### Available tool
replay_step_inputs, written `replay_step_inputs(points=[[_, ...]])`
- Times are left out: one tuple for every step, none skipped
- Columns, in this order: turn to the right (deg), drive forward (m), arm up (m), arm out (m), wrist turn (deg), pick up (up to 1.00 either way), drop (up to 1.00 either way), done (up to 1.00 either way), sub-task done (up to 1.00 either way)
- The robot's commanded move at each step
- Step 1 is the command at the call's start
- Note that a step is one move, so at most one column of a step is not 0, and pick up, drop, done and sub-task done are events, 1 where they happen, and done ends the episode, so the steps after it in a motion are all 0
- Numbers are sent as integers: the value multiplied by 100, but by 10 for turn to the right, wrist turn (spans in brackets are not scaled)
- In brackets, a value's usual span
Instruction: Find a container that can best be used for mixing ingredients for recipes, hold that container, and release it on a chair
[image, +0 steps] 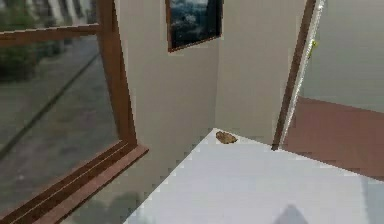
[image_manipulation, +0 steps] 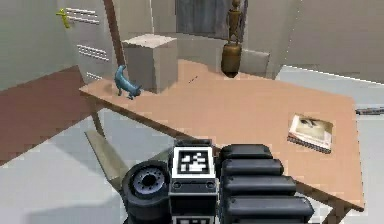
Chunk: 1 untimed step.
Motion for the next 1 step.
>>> replay_step_inputs(points=[[60, 0, 0, 0, 0, 0, 0, 0, 0]])
